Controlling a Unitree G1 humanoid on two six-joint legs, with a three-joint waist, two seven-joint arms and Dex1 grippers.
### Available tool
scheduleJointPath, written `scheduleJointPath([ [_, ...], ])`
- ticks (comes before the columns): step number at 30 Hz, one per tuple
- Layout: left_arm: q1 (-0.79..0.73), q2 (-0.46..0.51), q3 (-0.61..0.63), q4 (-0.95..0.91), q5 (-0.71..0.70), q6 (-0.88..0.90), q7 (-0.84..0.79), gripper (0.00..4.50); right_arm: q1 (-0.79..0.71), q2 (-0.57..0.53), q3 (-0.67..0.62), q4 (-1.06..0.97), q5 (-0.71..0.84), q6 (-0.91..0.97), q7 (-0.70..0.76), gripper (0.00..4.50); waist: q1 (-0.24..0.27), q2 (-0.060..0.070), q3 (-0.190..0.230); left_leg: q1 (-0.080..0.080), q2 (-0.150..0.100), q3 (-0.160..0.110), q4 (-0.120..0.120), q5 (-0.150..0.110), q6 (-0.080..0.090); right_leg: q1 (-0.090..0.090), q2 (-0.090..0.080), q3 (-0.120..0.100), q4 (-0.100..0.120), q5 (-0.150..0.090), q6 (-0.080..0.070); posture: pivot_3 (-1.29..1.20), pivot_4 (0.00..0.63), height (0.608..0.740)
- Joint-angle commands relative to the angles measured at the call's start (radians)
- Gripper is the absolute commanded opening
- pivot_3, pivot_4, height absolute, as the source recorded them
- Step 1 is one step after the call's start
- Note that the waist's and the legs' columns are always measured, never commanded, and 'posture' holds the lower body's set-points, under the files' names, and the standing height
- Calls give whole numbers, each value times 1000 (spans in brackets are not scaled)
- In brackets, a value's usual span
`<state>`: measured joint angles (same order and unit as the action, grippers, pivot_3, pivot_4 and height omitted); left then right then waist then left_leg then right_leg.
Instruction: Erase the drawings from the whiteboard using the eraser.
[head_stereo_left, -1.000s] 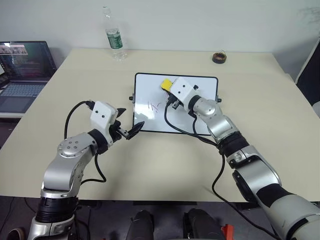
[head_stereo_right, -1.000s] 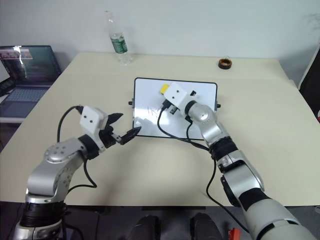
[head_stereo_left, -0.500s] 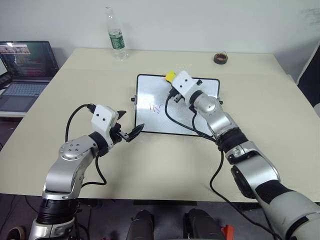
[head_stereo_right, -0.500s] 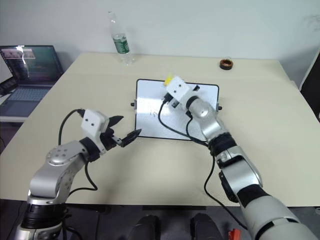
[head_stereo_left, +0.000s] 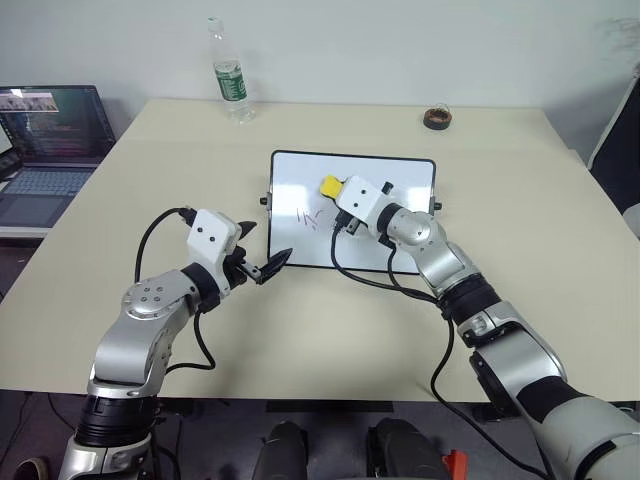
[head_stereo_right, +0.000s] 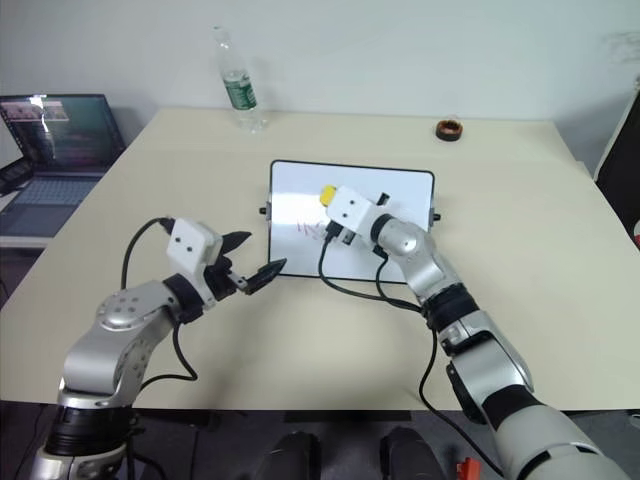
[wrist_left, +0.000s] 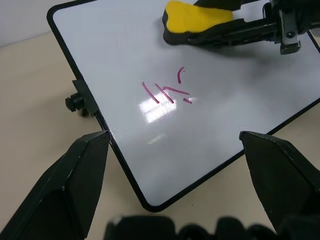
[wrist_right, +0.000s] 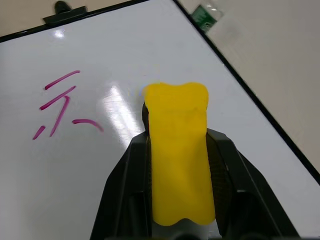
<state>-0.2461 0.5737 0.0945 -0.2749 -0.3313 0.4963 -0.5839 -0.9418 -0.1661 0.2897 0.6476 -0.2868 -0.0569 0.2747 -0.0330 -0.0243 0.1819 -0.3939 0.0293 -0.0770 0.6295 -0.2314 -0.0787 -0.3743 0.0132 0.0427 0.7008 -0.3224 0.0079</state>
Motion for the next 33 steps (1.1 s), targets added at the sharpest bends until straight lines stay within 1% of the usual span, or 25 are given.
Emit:
scheduleJointPath([
  [1, -2, 4, 12, -18, -3, -19, -10, 4500, -23, -4, -77, 7, 28, -18, -84, 1110, 3, 0, 0, -1, 0, 0, 0, 0, 0, 0, 0, -1, -1, 0, 0, 0, 150, 740],
  [7, 1, 3, 14, -12, 0, -26, -16, 4500, 32, -19, 4, -3, -19, 44, 32, 1110, 0, 0, 0, -2, 0, 0, -1, 0, 0, -1, -1, 0, -3, 0, 0, 0, 150, 740],
  [8, 2, 2, 14, -10, 1, -28, -17, 4500, 44, -23, 26, -11, -28, 59, 71, 1110, 0, 0, 0, -1, 0, 0, -1, 0, 0, 0, -1, 0, -3, 0, 0, 0, 150, 740],
  [14, 9, -1, 15, 4, 4, -44, -23, 4500, 112, -26, 94, -122, -18, 137, 242, 1110, -2, 0, 0, 2, 0, 0, -1, 0, 0, 2, 0, 0, -1, 0, 0, 0, 150, 740],
  [16, 13, 0, 17, 12, 5, -53, -26, 4500, 108, -16, 65, -141, -7, 124, 199, 1110, -2, 0, 0, 3, 0, 0, 0, 0, 0, 2, 0, 0, -1, 0, 0, 0, 150, 740],
  [19, 21, 4, 22, 23, 5, -67, -29, 4500, 60, -7, -23, -125, 0, 79, 27, 1109, -2, 0, 0, 2, 0, 0, 0, 0, 0, 2, 0, 0, -1, 0, 0, 0, 150, 740],
  [20, 24, 5, 24, 26, 5, -71, -30, 4500, 50, -7, -48, -121, 10, 72, -7, 1109, -2, 0, 0, 2, 0, 0, 0, 0, 0, 1, 0, 0, -1, 0, 0, 0, 150, 740],
  [23, 29, 8, 30, 33, 4, -79, -30, 4500, 47, -3, -86, -132, 41, 61, -24, 1109, 4, 0, 0, -1, 0, -1, 0, 0, 0, 0, 0, -1, -1, 0, 0, 0, 150, 740],
  [25, 33, 9, 40, 39, 4, -80, -26, 4500, 77, 15, -109, -203, 109, 81, 38, 1109, 3, 0, 0, -2, 0, -1, 0, 0, 0, 0, -1, -1, -3, 0, 0, 0, 150, 740],
  [28, 37, 4, 73, 39, -14, -73, -15, 4500, 161, 24, -133, -420, 241, 184, 164, 1109, 1, 0, 0, -6, 1, 0, -2, 0, 0, -5, -1, 0, -4, 0, 0, 0, 150, 740],
  [31, 44, 6, 102, 30, -27, -67, -9, 4500, 259, -22, -145, -653, 369, 335, 287, 1108, 1, 1, 0, -8, 2, 0, -3, -1, 0, -7, -1, 0, -4, -1, 0, 0, 150, 740],
  [33, 49, 6, 122, 21, -43, -57, -10, 4500, 331, -82, -144, -793, 436, 415, 364, 1108, 2, 1, 0, -8, 2, 0, -3, -1, 0, -7, -1, 0, -4, -1, 0, 0, 150, 740],
])
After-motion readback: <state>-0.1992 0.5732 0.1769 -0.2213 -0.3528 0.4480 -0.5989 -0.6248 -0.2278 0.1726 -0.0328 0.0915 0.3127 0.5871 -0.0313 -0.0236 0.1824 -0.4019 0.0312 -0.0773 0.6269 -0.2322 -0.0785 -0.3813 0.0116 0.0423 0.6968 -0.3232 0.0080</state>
